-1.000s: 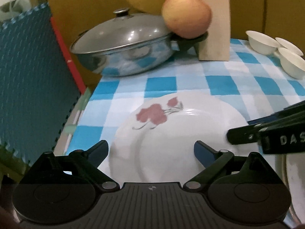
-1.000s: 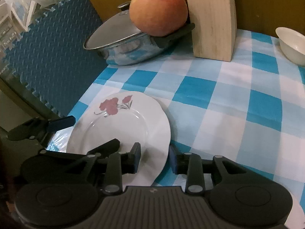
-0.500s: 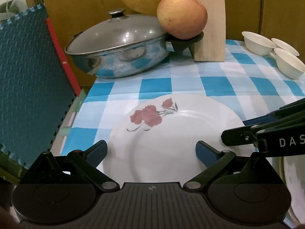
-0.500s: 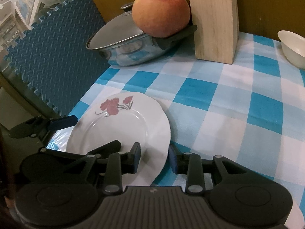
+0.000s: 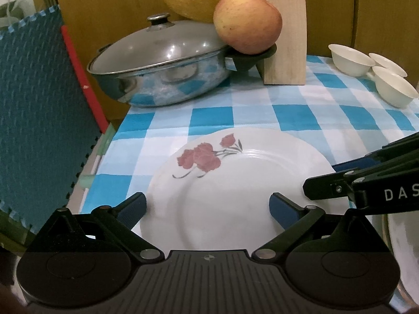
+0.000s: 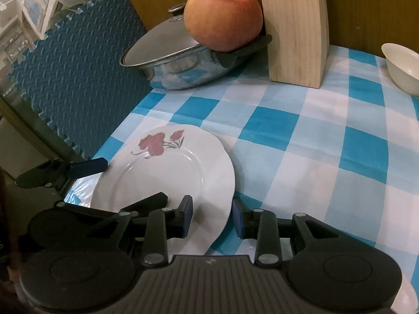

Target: Organize plates and bowls

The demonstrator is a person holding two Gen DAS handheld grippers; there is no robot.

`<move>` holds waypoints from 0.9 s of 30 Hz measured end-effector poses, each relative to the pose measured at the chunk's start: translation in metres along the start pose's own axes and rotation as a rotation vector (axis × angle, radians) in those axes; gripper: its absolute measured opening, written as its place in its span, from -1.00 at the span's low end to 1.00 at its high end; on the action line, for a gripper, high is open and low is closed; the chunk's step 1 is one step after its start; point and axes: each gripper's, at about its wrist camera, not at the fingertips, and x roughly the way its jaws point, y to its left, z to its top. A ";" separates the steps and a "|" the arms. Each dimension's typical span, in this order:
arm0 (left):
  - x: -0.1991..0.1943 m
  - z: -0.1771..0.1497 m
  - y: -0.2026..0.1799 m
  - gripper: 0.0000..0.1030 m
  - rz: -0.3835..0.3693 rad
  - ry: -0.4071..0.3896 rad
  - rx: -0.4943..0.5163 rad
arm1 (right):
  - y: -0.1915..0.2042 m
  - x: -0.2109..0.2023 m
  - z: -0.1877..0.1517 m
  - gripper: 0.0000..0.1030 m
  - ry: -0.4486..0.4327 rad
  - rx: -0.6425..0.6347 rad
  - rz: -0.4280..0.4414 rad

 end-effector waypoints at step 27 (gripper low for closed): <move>0.008 -0.003 0.058 0.86 -0.056 0.094 -0.273 | 0.004 0.000 -0.003 -0.44 -0.002 -0.034 -0.009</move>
